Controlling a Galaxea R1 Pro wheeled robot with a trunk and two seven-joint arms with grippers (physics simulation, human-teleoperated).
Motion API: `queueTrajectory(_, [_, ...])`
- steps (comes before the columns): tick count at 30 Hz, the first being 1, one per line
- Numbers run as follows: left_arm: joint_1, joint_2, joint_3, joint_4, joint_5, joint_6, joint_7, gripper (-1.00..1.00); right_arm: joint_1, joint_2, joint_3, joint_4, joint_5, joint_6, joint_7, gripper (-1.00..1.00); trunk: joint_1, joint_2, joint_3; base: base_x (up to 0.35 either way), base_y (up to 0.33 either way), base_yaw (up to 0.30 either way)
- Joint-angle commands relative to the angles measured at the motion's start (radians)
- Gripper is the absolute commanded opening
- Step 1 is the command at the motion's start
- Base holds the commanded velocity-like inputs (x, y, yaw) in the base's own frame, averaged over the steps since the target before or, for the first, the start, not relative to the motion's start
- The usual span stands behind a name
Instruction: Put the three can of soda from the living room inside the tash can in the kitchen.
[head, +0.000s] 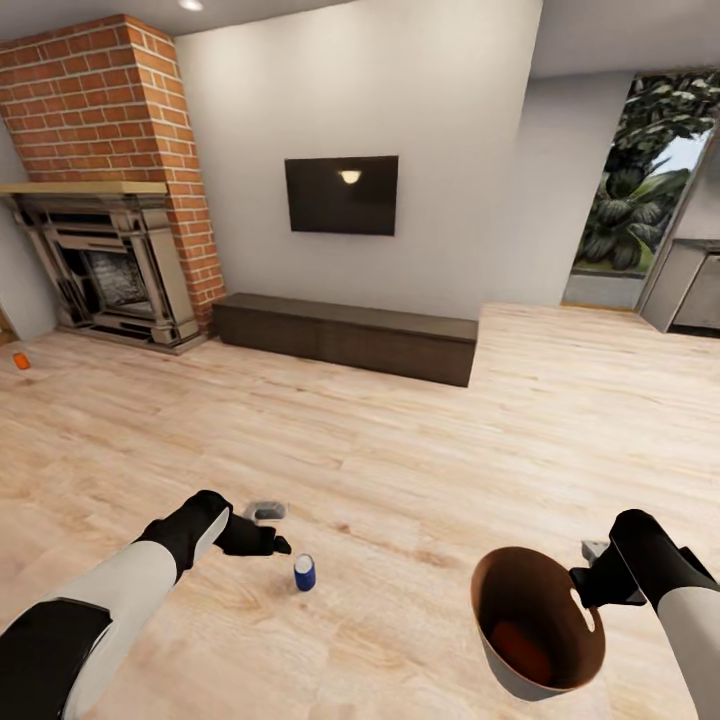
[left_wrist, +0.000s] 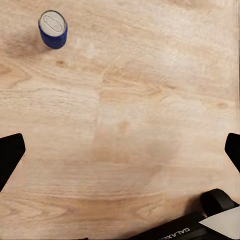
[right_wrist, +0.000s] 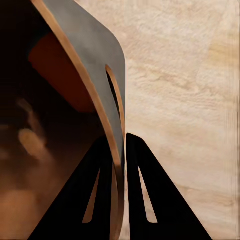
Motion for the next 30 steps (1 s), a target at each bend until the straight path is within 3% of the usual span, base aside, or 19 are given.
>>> queueTrajectory(1, [0.000, 0.000, 0.000, 0.000, 0.000, -0.002, 0.000, 1.00, 0.000, 0.000, -0.002, 0.000, -0.028, 0.011, 0.007, -1.00, 0.000, 0.000, 0.000, 0.329, 0.000, -0.233])
queueTrajectory(14, [-0.001, 0.004, -0.014, 0.000, 0.000, -0.010, 0.000, 1.00, 0.000, 0.000, -0.003, 0.000, -0.028, 0.011, 0.006, -1.00, 0.000, 0.000, 0.003, 0.329, 0.000, -0.204])
queueTrajectory(23, [-0.001, 0.007, -0.014, 0.000, 0.000, -0.010, -0.001, 1.00, 0.000, 0.007, -0.003, 0.001, -0.028, 0.011, 0.006, -1.00, 0.000, 0.000, 0.003, 0.321, 0.036, -0.026])
queueTrajectory(30, [-0.001, 0.008, -0.014, 0.000, 0.000, -0.010, -0.001, 1.00, 0.000, 0.026, -0.003, 0.001, -0.026, 0.011, 0.006, -1.00, 0.000, 0.000, 0.003, 0.288, 0.149, -0.001])
